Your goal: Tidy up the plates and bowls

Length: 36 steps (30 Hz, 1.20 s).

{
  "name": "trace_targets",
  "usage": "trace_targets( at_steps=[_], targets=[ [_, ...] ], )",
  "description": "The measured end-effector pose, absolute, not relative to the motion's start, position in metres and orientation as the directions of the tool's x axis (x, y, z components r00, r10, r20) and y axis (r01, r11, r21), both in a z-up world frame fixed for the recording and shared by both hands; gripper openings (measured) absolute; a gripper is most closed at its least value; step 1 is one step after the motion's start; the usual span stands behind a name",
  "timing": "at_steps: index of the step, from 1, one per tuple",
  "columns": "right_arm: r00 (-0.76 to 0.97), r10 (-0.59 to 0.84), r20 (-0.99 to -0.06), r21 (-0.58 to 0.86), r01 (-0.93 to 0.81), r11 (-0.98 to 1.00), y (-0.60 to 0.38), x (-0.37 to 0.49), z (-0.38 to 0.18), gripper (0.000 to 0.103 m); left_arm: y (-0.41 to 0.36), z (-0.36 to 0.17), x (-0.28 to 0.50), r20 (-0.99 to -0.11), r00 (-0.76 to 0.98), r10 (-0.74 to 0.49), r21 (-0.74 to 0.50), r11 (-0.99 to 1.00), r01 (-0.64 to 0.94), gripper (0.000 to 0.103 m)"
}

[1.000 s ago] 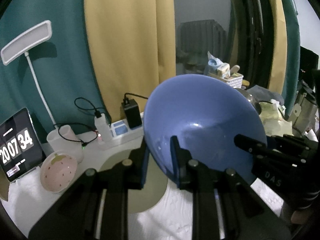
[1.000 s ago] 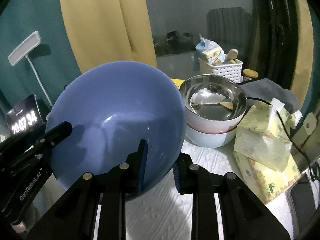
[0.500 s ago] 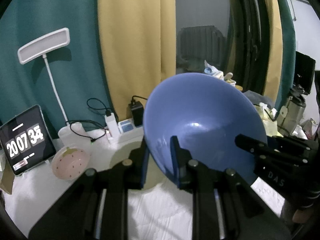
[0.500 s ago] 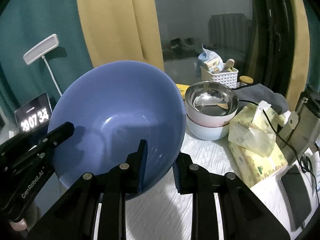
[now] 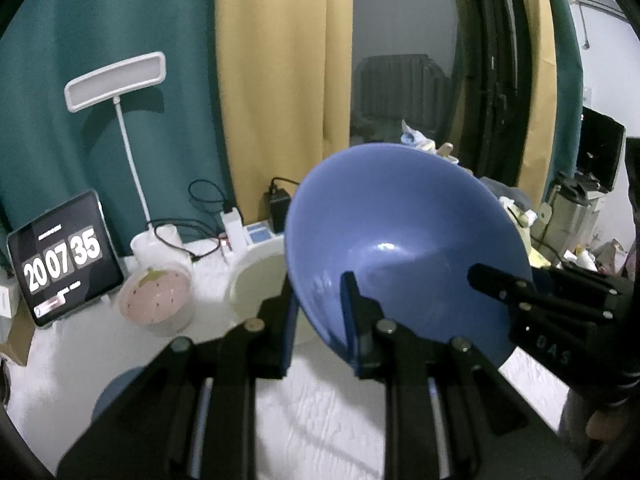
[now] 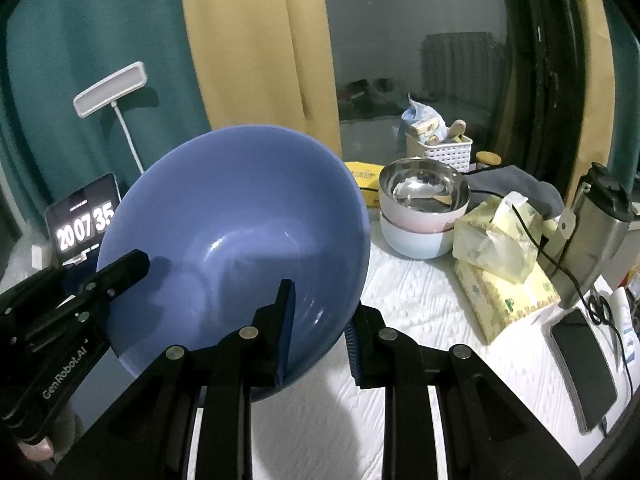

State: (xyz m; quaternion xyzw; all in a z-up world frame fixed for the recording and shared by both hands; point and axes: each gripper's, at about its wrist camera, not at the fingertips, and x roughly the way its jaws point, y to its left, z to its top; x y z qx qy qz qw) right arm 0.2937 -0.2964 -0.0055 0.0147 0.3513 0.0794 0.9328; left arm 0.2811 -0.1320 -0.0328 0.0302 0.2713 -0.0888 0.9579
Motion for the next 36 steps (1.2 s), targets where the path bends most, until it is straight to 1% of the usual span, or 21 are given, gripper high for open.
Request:
trace_targets(
  at_steps=[10, 36],
  targets=[
    [0.709, 0.168, -0.685, 0.082, -0.155, 0.985, -0.285, 0.274, -0.020, 0.025, -0.119, -0.046, 0.257, -0.555, 0.817, -0.154, -0.010, 0.984, 0.179, 0.021],
    [0.544, 0.181, -0.820, 0.103, -0.171, 0.980, -0.266, 0.252, -0.083, 0.025, -0.098, -0.114, 0.229, -0.696, 0.702, -0.151, -0.047, 0.985, 0.165, 0.022]
  ],
)
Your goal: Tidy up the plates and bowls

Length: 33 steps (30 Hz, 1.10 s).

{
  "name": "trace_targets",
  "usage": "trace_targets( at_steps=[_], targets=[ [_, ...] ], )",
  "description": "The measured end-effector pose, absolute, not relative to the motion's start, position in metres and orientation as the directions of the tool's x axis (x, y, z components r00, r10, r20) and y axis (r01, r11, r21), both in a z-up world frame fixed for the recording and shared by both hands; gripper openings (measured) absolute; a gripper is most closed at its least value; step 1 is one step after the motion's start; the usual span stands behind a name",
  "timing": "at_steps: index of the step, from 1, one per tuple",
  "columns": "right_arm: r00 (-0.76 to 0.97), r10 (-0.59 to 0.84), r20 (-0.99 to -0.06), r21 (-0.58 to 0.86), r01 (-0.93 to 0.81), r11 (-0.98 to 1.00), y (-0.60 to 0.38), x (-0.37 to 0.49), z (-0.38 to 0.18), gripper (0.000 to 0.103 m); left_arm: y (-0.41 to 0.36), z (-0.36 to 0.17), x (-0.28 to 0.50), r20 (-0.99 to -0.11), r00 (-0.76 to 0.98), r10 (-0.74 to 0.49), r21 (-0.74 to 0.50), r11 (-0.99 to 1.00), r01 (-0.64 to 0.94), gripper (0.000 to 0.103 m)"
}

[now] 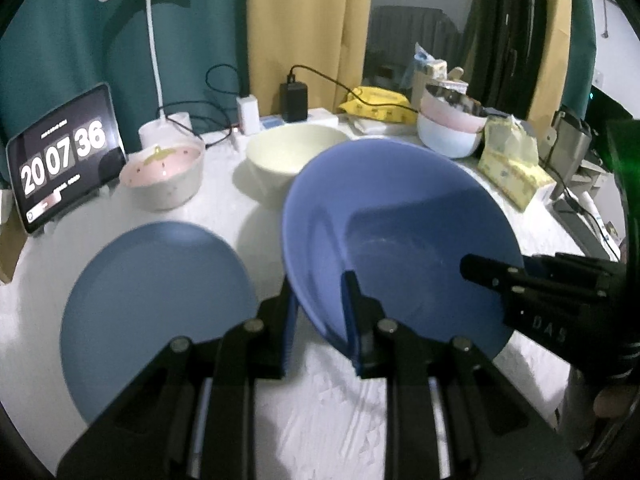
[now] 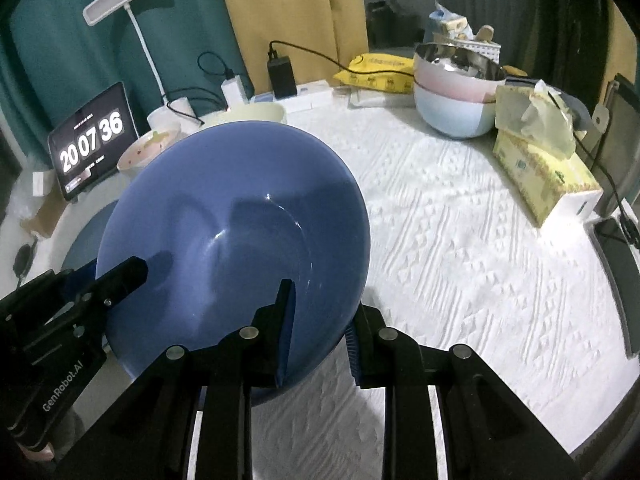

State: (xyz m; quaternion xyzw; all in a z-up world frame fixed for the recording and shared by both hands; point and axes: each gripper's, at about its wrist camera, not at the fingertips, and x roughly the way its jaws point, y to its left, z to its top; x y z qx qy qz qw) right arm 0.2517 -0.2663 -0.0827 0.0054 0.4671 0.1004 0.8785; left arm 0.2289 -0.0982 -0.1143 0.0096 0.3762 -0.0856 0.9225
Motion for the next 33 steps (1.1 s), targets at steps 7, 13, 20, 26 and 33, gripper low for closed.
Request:
trace_targets(
  at_steps=[7, 13, 20, 26, 33],
  targets=[
    [0.535, 0.186, -0.824, 0.114, -0.164, 0.980, -0.264, 0.246, -0.080, 0.034, -0.098, -0.113, 0.221, -0.705, 0.690, -0.163, -0.053, 0.983, 0.178, 0.022],
    [0.519, 0.190, -0.833, 0.121, -0.164, 0.979, -0.264, 0.245, -0.077, 0.036, -0.097, -0.114, 0.216, -0.717, 0.673, -0.179, -0.067, 0.980, 0.190, 0.024],
    [0.546, 0.178, -0.819, 0.103, -0.166, 0.981, -0.267, 0.246, -0.069, 0.052, -0.093, -0.113, 0.214, -0.727, 0.657, -0.198, -0.089, 0.977, 0.196, 0.026],
    [0.575, 0.163, -0.802, 0.088, -0.156, 0.984, -0.272, 0.250, -0.056, 0.052, -0.085, -0.101, 0.212, -0.711, 0.677, -0.191, -0.083, 0.978, 0.190, 0.030],
    [0.605, 0.157, -0.780, 0.071, -0.164, 0.984, -0.273, 0.258, -0.040, 0.052, -0.078, -0.079, 0.209, -0.662, 0.728, -0.177, -0.062, 0.981, 0.183, 0.032]
  ],
)
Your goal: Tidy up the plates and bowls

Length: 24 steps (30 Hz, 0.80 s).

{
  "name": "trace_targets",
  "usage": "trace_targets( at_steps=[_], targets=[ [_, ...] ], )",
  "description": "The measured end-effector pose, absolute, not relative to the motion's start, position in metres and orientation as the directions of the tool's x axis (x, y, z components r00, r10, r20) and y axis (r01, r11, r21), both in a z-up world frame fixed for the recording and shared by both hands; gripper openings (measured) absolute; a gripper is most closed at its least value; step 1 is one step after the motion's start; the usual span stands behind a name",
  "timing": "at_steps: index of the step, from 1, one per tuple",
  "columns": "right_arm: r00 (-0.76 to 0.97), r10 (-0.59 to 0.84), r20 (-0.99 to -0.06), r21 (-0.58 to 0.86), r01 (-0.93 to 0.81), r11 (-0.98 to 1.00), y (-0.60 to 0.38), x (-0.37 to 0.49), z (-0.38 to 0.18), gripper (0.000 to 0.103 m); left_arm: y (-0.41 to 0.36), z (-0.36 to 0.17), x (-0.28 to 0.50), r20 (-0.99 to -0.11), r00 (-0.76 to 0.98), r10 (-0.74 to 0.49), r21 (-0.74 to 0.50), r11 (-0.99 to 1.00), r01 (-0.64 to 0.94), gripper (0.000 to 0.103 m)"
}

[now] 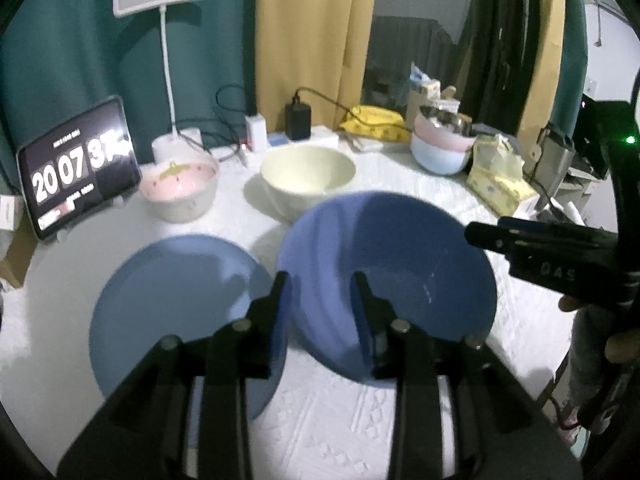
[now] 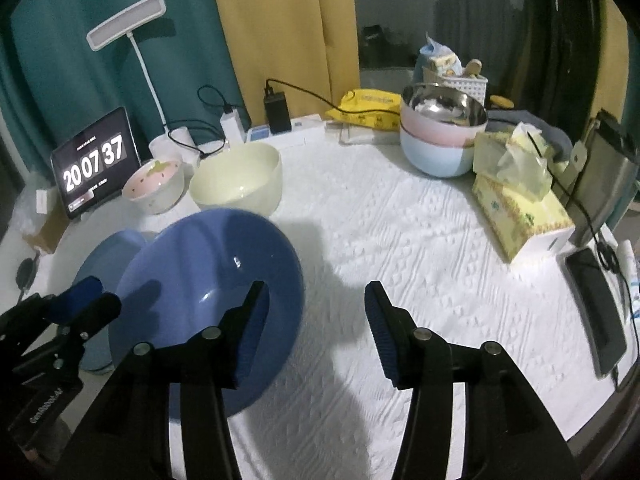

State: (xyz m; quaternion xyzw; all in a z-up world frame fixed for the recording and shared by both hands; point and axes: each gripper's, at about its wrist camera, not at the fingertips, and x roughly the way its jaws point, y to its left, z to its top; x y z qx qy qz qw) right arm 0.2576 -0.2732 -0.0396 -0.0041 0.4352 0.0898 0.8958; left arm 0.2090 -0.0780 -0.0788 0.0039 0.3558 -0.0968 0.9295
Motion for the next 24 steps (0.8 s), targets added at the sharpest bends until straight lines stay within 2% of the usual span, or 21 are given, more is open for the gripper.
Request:
trace_targets(
  at_steps=[21, 24],
  targets=[
    [0.634, 0.193, -0.749, 0.056, -0.230, 0.972, -0.250, 0.298, -0.017, 0.052, -0.068, -0.044, 0.258, -0.615, 0.773, -0.158, -0.048, 0.985, 0.164, 0.035],
    [0.633, 0.194, -0.749, 0.054, -0.234, 0.971, -0.248, 0.306, -0.017, 0.052, -0.069, -0.043, 0.265, -0.618, 0.768, -0.166, -0.050, 0.984, 0.172, 0.046]
  ],
)
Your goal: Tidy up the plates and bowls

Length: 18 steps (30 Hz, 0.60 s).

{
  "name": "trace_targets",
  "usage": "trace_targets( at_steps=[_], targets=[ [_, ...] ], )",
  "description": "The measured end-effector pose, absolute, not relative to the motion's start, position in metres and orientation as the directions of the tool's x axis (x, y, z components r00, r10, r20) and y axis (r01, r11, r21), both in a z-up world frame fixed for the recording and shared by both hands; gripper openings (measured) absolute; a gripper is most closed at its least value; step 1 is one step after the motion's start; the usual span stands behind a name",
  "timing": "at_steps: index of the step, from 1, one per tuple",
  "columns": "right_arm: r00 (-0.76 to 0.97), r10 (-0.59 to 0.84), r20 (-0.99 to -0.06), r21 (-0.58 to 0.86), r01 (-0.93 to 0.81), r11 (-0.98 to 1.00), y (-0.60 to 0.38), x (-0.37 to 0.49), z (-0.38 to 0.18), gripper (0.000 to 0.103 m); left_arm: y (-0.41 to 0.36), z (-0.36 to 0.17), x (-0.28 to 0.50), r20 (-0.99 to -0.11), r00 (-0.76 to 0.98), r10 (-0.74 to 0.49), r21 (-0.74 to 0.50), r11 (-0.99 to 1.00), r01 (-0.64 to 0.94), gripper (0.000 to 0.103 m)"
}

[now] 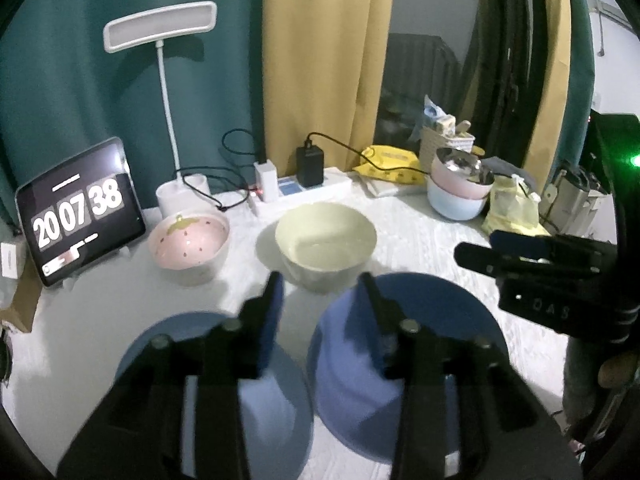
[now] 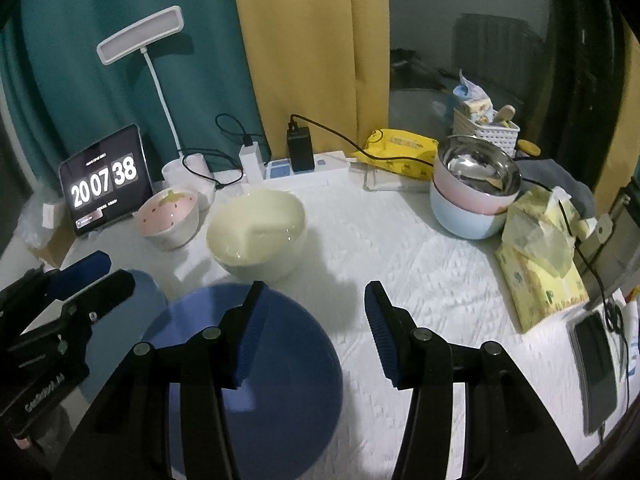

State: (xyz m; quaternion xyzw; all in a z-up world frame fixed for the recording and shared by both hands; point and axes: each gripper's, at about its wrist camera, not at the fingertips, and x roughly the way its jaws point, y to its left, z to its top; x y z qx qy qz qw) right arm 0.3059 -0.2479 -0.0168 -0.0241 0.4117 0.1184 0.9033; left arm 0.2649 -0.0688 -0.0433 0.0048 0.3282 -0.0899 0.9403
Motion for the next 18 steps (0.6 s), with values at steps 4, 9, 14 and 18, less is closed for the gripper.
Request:
trace_targets(
  at_steps=[4, 9, 14, 18],
  targets=[
    [0.630, 0.197, -0.751, 0.053, -0.240, 0.969, -0.244, 0.317, -0.017, 0.052, -0.067, -0.043, 0.277, -0.621, 0.765, -0.171, -0.057, 0.983, 0.173, 0.047],
    [0.626, 0.202, -0.753, 0.052, -0.250, 0.967, -0.237, 0.330, -0.017, 0.052, -0.063, -0.046, 0.296, -0.641, 0.750, -0.165, -0.060, 0.984, 0.165, 0.047],
    [0.619, 0.207, -0.758, 0.050, -0.262, 0.964, -0.230, 0.345, -0.019, 0.052, -0.060, -0.047, 0.315, -0.651, 0.742, -0.157, -0.057, 0.986, 0.159, 0.047],
    [0.609, 0.219, -0.762, 0.061, -0.269, 0.961, -0.226, 0.355, -0.022, 0.052, -0.053, -0.052, 0.329, -0.670, 0.720, -0.183, -0.100, 0.983, 0.157, 0.047]
  ],
)
